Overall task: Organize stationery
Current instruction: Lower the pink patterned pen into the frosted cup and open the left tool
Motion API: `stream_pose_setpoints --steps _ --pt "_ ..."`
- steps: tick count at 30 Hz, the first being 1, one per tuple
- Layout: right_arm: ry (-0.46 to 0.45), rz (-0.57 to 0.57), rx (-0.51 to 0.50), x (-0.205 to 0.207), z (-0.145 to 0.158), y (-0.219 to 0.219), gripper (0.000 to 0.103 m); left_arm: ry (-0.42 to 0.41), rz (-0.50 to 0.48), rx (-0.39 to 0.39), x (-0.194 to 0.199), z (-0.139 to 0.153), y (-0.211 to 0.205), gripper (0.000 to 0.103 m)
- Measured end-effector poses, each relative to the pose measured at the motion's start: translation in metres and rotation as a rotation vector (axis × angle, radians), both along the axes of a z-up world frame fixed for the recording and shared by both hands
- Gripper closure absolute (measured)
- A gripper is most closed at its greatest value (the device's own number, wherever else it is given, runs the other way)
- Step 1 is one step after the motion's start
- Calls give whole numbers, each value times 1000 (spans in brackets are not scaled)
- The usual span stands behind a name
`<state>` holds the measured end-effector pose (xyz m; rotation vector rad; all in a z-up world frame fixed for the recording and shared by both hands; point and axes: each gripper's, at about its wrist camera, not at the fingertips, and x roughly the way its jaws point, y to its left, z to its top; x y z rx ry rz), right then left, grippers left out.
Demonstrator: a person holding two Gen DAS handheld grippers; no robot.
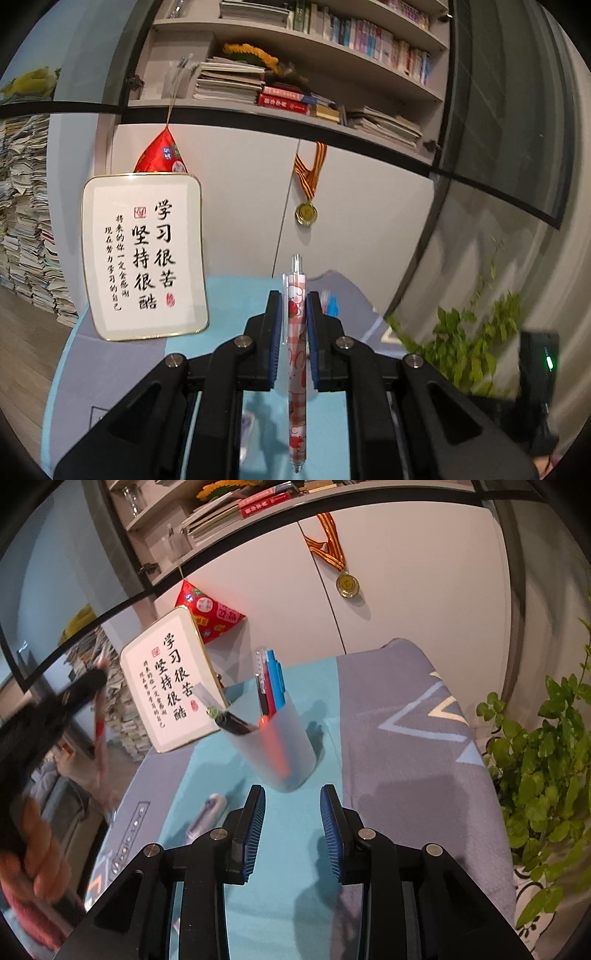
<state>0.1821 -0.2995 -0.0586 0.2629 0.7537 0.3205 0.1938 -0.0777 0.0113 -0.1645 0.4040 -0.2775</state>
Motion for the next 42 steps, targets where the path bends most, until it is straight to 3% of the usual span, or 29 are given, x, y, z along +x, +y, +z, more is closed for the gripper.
stream_pose_setpoints --steps 6,12,22,28,42 --pt "26 12 -20 -7 -12 -14 72 -3 22 4 29 2 -22 92" --pt "58 -9 14 -5 -25 -29 72 -63 57 3 49 7 -35 92" --pt "62 -11 5 2 -27 -30 72 -91 103 -1 80 -7 -42 92" --pt "78 -11 10 13 -34 -32 72 -173 178 17 91 -2 -50 92" --pt "78 -34 45 17 -39 -39 72 -118 145 88 103 -38 -57 91"
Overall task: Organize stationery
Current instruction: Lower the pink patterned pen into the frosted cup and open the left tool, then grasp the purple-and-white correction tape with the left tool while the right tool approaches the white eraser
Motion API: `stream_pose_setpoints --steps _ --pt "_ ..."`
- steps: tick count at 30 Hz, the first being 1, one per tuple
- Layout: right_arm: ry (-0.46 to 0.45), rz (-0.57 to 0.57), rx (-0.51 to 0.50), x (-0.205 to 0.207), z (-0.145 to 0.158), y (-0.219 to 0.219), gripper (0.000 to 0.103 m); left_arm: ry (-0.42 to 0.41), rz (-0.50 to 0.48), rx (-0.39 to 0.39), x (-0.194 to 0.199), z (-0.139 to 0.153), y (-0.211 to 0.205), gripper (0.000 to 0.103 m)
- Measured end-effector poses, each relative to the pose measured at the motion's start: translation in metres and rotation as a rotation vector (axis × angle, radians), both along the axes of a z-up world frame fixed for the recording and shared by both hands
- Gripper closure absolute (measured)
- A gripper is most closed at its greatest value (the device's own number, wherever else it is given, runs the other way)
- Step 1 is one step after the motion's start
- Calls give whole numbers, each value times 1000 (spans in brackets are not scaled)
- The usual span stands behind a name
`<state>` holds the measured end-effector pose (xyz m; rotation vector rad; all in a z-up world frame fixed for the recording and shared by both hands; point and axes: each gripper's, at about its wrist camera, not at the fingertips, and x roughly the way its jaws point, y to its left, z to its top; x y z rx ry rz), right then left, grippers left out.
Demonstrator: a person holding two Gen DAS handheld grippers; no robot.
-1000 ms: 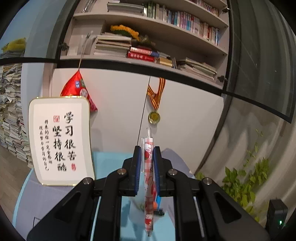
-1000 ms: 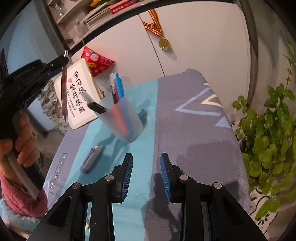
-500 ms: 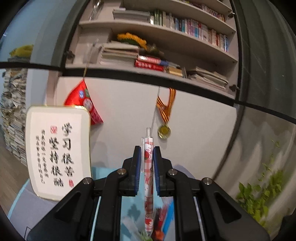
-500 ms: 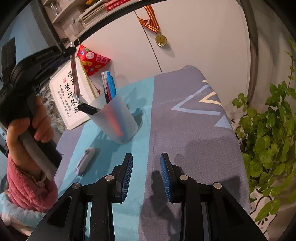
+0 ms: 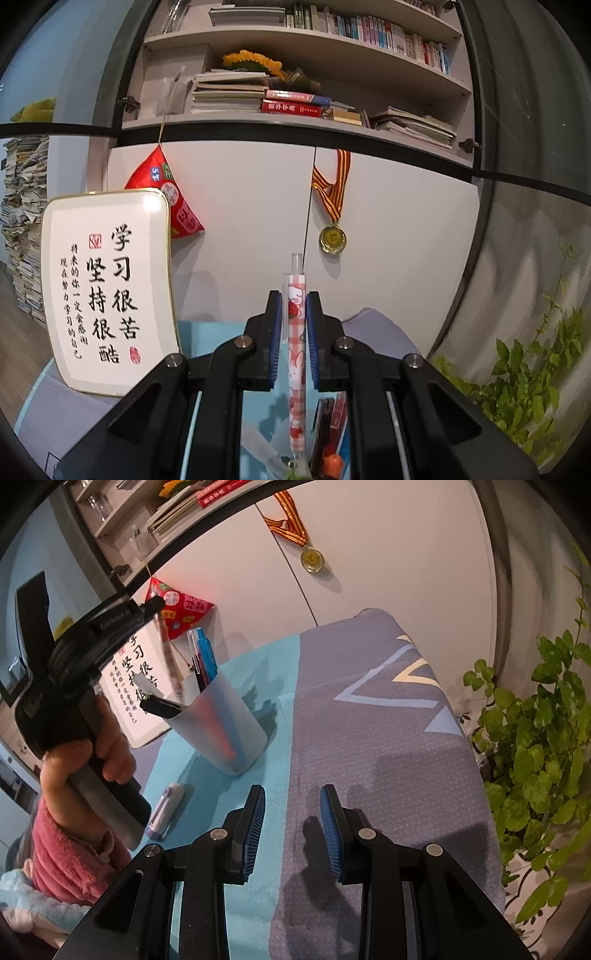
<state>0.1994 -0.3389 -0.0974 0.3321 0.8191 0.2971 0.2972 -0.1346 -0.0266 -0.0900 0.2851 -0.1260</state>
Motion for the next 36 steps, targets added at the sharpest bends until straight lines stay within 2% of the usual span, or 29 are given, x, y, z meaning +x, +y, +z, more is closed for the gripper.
stream_pose_setpoints --steps 11,22,25,27,29,32,36 --pt "-16 -18 27 -5 3 -6 72 47 -40 17 -22 -10 6 91" --pt "-32 -14 48 -13 7 -6 72 164 -95 53 -36 -25 7 91" --pt "-37 -11 46 -16 10 -4 72 186 -115 54 -39 -26 6 85" --pt "-38 -9 44 -19 12 -3 72 182 -125 63 -43 -25 4 73" --pt "-44 -8 39 -21 12 -2 72 160 -121 79 -50 -22 2 66" --pt "-48 -4 33 -25 16 -1 72 134 -115 87 -60 -15 4 61" --pt "-52 12 19 -32 19 5 72 142 -110 53 -74 -8 20 55"
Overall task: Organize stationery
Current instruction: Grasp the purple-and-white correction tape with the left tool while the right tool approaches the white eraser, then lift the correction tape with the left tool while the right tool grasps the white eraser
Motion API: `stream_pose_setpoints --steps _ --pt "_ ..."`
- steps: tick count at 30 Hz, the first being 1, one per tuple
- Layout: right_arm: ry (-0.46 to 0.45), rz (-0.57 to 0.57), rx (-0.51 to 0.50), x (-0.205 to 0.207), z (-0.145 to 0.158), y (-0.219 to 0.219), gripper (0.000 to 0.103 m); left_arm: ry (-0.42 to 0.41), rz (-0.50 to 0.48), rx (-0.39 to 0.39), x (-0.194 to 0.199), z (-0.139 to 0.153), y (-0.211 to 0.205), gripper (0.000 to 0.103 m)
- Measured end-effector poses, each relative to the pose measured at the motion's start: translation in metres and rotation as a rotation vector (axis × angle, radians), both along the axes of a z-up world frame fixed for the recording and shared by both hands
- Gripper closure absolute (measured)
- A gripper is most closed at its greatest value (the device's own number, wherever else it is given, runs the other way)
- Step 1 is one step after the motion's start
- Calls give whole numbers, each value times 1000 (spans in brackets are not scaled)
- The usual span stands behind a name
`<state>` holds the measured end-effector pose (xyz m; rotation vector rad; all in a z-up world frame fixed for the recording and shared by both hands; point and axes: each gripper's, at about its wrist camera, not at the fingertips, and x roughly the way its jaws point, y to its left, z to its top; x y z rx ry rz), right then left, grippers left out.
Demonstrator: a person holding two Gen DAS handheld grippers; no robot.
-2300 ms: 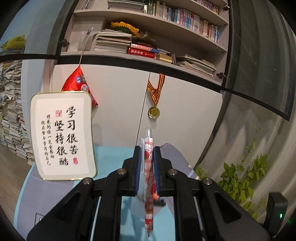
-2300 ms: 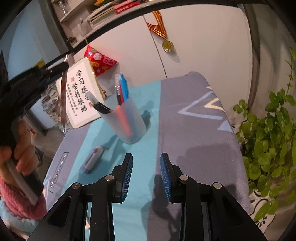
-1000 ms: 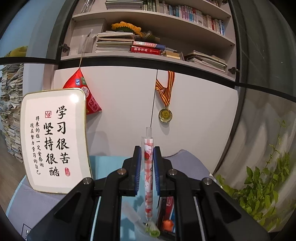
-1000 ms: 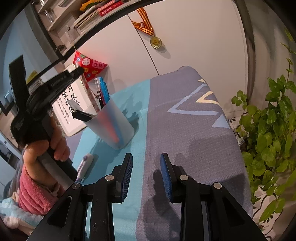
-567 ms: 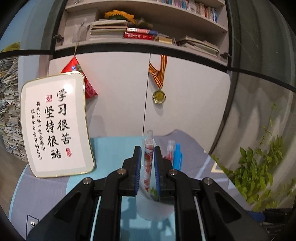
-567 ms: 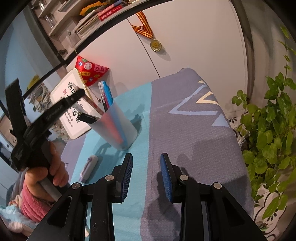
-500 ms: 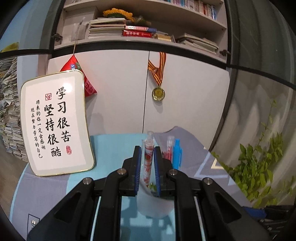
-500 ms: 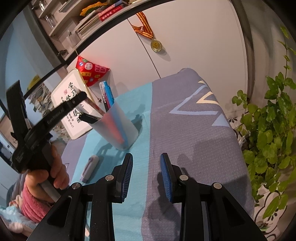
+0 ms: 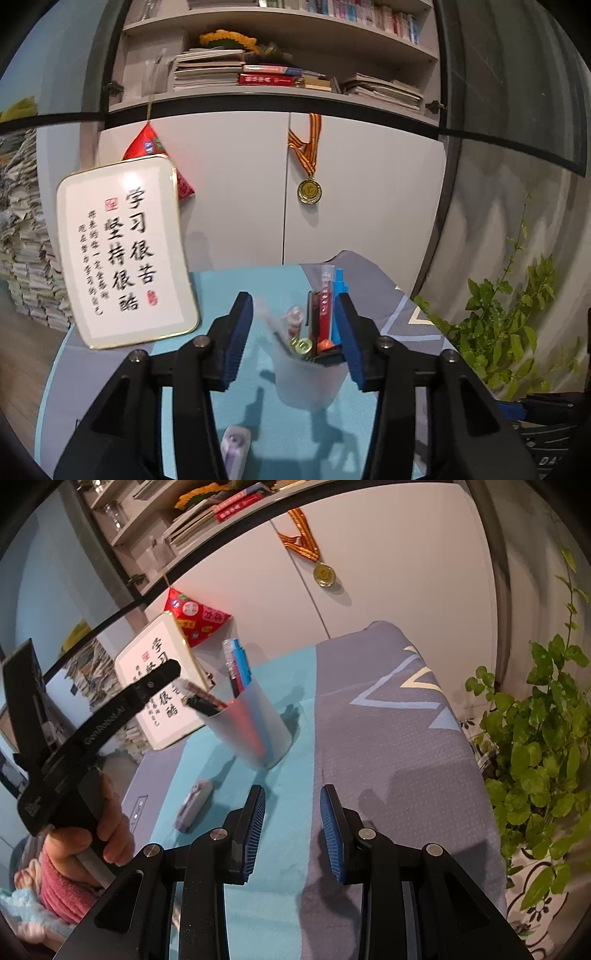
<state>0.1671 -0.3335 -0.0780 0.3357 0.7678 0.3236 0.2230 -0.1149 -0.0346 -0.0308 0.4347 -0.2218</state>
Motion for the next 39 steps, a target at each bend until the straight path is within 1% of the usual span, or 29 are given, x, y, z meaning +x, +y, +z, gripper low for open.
stream_pose_setpoints --steps 4,7,9,10,12,14,16,18,19,21,23,25,27,28,29,33,37,38,39 --pt "7 65 -30 -7 0 17 72 45 25 -26 -10 -2 24 53" --pt "25 125 -66 -10 -5 34 72 131 27 -32 -14 -16 44 52" --pt "32 153 -79 -12 -7 44 72 220 -2 -40 -16 -32 57 52" --pt "37 174 -87 -12 -8 49 72 277 -25 -45 -18 -44 63 52" --pt "43 221 -100 -15 -10 59 72 347 -61 -47 -23 -62 68 53" --pt "54 288 -121 -19 -14 72 72 390 -85 -36 -32 -77 70 53" --pt "56 360 -150 -26 -17 86 71 407 -107 -27 -39 -86 68 52" --pt "57 418 -183 -34 -20 98 63 418 -123 -20 -41 -92 64 52" --pt "54 441 -207 -39 -21 104 62 419 -131 -10 -41 -95 61 52" --pt "39 494 -257 -50 -21 115 61 420 -139 23 -40 -100 54 52" --pt "27 531 -265 -56 -19 119 60 425 -141 49 -35 -105 52 52" --pt "29 565 -282 -63 -22 124 60 426 -123 77 -30 -110 49 53" --pt "42 591 -312 -67 -27 128 60 427 -118 76 -26 -111 52 55" --pt "55 611 -332 -69 -31 132 60 420 -119 65 -24 -110 53 62" --pt "63 618 -341 -70 -34 134 60 421 -116 57 -22 -110 54 80" --pt "95 655 -374 -69 -43 144 60 463 -100 50 -24 -107 60 80" --pt "105 705 -415 -72 -52 158 60 493 -76 45 -41 -104 71 80" --pt "98 702 -430 -72 -53 159 66 501 -79 42 -47 -104 74 80" --pt "82 703 -441 -73 -53 161 79 505 -82 43 -53 -104 76 80"
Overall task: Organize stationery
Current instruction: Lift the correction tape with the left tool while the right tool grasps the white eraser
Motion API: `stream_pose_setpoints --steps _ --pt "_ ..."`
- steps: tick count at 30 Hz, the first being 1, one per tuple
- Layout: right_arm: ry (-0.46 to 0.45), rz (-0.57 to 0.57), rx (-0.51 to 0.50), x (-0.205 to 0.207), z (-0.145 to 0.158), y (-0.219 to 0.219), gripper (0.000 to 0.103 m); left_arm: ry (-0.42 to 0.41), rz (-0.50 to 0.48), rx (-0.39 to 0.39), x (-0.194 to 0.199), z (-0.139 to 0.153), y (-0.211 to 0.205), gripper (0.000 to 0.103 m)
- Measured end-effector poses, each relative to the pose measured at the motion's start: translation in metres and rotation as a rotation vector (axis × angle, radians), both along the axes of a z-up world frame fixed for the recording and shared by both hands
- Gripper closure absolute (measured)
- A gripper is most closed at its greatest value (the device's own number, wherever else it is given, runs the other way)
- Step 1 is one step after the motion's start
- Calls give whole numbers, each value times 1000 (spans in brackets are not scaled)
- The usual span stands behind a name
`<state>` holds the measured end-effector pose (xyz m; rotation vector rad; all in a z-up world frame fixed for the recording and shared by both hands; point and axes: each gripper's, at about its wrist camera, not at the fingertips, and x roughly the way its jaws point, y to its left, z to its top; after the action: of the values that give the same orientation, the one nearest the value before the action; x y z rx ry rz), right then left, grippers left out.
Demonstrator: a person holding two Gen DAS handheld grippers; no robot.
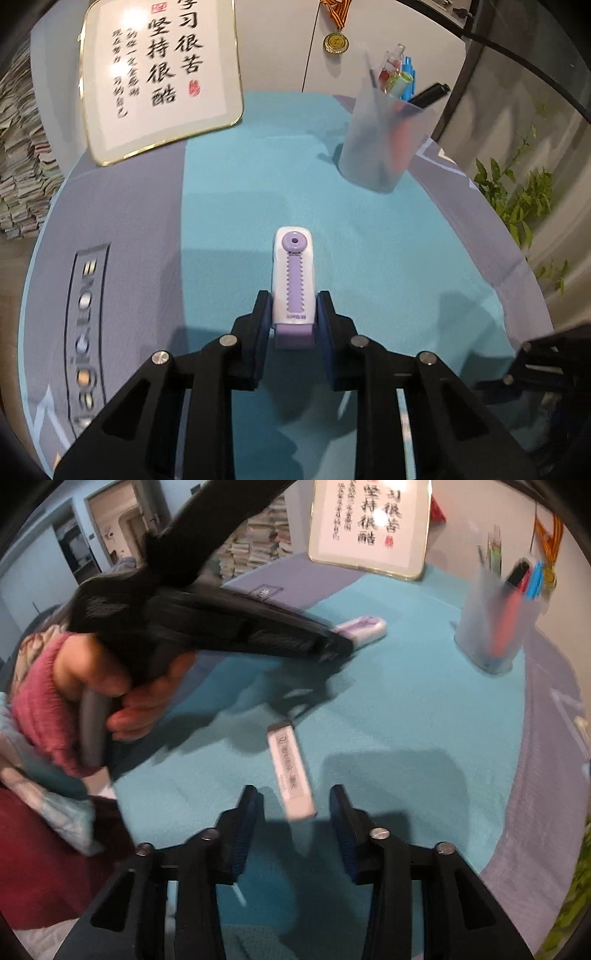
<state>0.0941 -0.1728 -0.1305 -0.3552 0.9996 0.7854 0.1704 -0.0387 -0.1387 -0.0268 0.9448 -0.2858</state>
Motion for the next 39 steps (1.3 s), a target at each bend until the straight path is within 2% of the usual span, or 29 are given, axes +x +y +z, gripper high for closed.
stream_pose_setpoints --steps 1,5,10,11,14,15,19,24,28,30,31,32,33,38,39 --pt "-7 2 -2 0 0 0 83 -2 -2 3 -5 0 1 80" --pt "-11 -23 38 2 3 -9 83 -25 -18 24 -24 0 1 80" --pt "-25 -171 133 19 19 -42 83 -37 -33 43 -30 -3 -3 79" --pt "-29 -201 133 22 19 -45 83 -36 -36 40 -28 -3 -3 77" --pt "-32 -280 126 31 20 -56 83 -31 -50 29 -23 -3 -7 59" --pt "-29 -299 128 31 19 -62 83 -33 -49 43 -21 -4 -9 58" --pt "-34 -329 163 34 22 -66 83 -46 -47 80 -13 -4 -17 58" --pt "-47 -340 191 34 27 -71 83 -40 -21 75 1 -4 -16 59" --pt "-28 -327 167 35 21 -70 83 -50 -21 98 3 -3 -17 66" --pt "-26 -306 141 35 18 -68 81 -61 -22 112 2 -3 -18 78" --pt "-31 -295 125 34 17 -66 77 -60 -28 105 2 -3 -17 79" --pt "-35 -281 106 33 15 -64 69 -57 -30 99 1 -3 -17 79" --pt "-40 -265 82 31 13 -62 66 -58 -30 96 1 -3 -16 79" --pt "-38 -232 12 31 0 -55 66 -62 -41 102 -4 -3 -16 79" --pt "-44 -226 19 31 0 -55 71 -64 -42 104 -5 -3 -17 79"
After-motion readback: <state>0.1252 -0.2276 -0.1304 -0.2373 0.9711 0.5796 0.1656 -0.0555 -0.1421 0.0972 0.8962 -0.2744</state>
